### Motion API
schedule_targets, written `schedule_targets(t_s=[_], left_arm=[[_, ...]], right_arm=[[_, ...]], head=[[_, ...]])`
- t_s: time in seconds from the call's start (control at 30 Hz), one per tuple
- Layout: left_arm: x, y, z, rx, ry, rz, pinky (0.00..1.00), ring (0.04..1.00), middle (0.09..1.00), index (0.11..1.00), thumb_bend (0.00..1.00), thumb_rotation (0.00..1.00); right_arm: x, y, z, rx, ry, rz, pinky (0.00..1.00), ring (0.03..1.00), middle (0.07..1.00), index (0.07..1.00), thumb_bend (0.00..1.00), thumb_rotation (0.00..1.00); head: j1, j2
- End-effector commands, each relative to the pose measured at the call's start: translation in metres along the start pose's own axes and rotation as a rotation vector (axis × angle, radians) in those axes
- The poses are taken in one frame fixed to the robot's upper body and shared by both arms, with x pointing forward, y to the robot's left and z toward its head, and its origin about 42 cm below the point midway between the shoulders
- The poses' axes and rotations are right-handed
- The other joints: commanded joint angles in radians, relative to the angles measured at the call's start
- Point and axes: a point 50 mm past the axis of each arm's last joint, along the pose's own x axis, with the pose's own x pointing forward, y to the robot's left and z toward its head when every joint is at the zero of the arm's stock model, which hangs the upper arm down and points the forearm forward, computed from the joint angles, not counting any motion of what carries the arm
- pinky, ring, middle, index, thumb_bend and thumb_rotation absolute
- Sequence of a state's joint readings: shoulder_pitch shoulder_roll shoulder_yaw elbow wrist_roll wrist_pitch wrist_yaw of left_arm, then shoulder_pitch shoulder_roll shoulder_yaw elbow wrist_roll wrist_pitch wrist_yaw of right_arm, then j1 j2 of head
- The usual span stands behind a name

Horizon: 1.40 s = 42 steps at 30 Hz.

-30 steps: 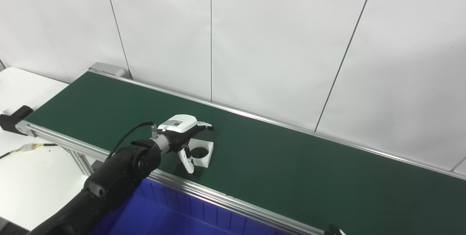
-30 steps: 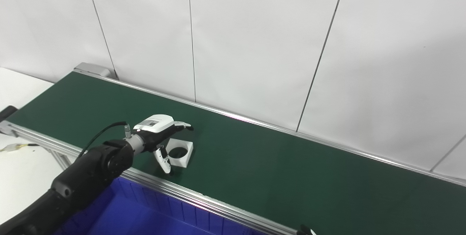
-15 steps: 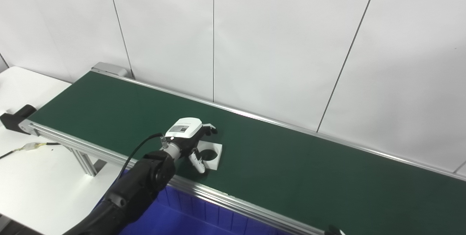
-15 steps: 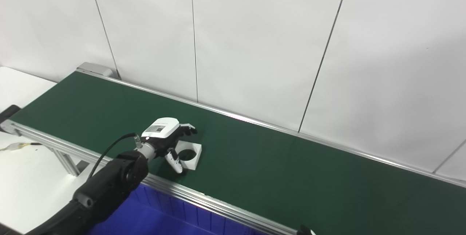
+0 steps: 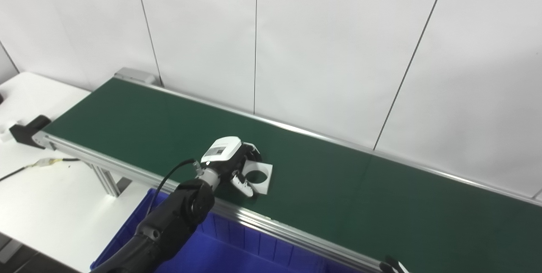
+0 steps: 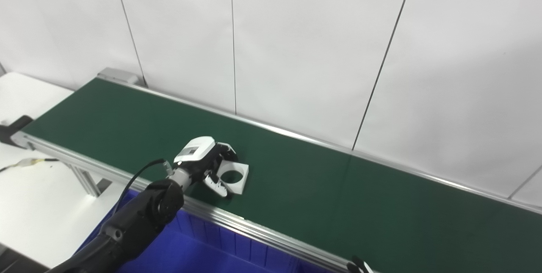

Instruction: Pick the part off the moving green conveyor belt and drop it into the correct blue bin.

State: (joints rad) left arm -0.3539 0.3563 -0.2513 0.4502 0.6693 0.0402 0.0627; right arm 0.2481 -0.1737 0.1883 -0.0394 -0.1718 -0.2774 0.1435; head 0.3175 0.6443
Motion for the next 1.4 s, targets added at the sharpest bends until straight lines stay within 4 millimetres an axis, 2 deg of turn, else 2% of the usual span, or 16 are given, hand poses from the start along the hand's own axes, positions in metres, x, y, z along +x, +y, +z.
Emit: schedule_targets(t_s=[0.0, 0.27, 0.43, 0.73, 0.93, 1.17, 1.37], left_arm=[[0.013, 0.009, 0.015, 0.019, -0.036, -0.004, 0.42, 0.494, 0.468, 0.520, 0.52, 0.00], [0.011, 0.007, 0.007, 0.088, -0.021, -0.060, 0.38, 0.455, 0.443, 0.526, 0.52, 0.00], [0.008, 0.008, 0.003, 0.097, -0.010, -0.063, 0.39, 0.465, 0.447, 0.521, 0.52, 0.00], [-0.008, 0.035, 0.011, 0.050, -0.036, 0.017, 0.43, 0.504, 0.476, 0.507, 0.52, 0.00], [-0.031, 0.056, 0.027, 0.000, -0.125, 0.109, 0.39, 0.457, 0.443, 0.524, 0.52, 0.00], [-0.059, 0.069, 0.044, -0.053, -0.173, 0.154, 0.41, 0.470, 0.453, 0.525, 0.52, 0.00], [-0.079, 0.073, 0.047, -0.079, -0.198, 0.175, 0.38, 0.449, 0.441, 0.531, 0.51, 0.00]], right_arm=[[0.004, -0.004, 0.011, -0.007, -0.068, -0.029, 0.82, 0.860, 0.869, 0.914, 0.89, 0.29], [0.005, -0.005, 0.010, -0.012, -0.065, -0.037, 0.82, 0.854, 0.864, 0.911, 0.89, 0.28], [0.006, -0.005, 0.009, -0.015, -0.068, -0.037, 0.80, 0.849, 0.863, 0.909, 0.89, 0.28], [0.006, -0.006, 0.009, -0.016, -0.065, -0.032, 0.81, 0.852, 0.866, 0.912, 0.89, 0.27], [0.007, -0.005, 0.011, -0.006, -0.063, -0.027, 0.82, 0.858, 0.870, 0.915, 0.88, 0.27], [0.008, -0.005, 0.011, -0.013, -0.065, -0.030, 0.82, 0.853, 0.864, 0.910, 0.89, 0.27], [0.009, -0.004, 0.010, -0.007, -0.071, -0.027, 0.82, 0.855, 0.864, 0.912, 0.88, 0.27]], head=[[0.001, 0.000], [-0.001, -0.001], [-0.002, -0.001], [-0.009, 0.002], [-0.025, 0.010], [-0.036, 0.014], [-0.040, 0.019]])
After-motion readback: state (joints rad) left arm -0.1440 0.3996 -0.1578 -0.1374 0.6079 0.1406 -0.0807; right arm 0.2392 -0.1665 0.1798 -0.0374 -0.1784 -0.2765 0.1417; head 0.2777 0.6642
